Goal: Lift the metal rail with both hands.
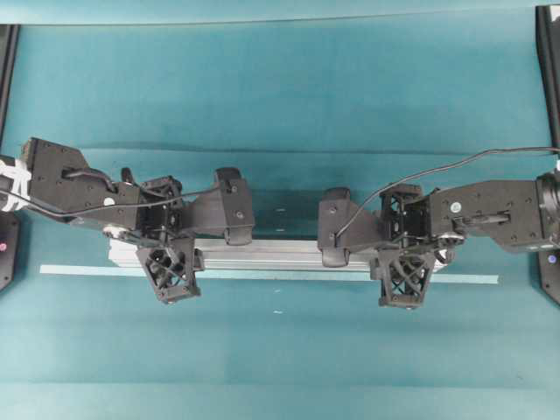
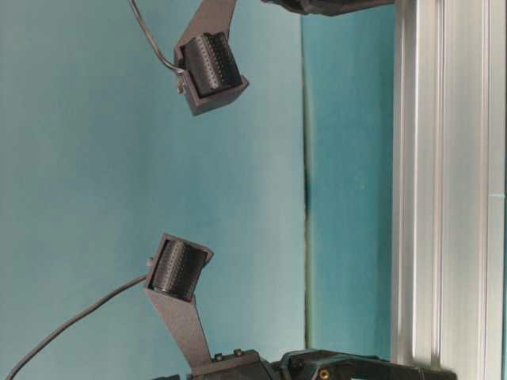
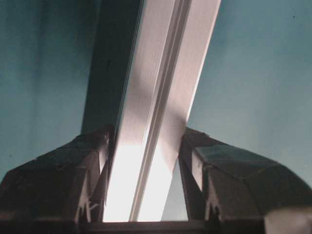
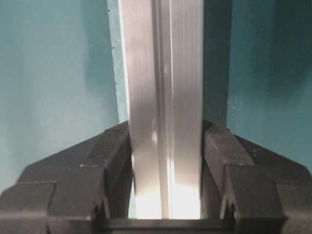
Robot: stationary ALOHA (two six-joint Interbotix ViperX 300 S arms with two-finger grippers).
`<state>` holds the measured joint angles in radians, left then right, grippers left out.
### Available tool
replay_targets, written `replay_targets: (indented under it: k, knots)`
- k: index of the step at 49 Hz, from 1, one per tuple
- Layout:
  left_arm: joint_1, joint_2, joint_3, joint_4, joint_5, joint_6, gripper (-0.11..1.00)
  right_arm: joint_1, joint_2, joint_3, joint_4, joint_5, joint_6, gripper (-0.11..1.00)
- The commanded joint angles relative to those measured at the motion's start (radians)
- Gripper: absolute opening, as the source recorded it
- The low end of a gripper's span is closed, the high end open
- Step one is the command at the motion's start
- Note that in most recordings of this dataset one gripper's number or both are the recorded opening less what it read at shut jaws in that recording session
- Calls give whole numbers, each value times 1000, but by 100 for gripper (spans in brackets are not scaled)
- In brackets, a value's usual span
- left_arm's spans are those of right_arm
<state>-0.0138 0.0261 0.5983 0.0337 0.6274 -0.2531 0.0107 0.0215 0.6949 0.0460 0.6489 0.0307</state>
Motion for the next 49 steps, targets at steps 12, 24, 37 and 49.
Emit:
replay_targets:
  k: [12,24,37,49]
  knots:
    - [-11,-11,-9,-3,-37,9,37,-5,6,-3,3,-25,5,39]
    - [-12,-12,0,-3,-55,3,36,-5,6,-3,6,-21,8,39]
    - [-17,-12,-2,-3,-54,-3,88,-2,6,-3,15,-18,12,81]
    - [-17,-14,0,-3,-60,-3,89,-2,6,-3,15,-25,37,96]
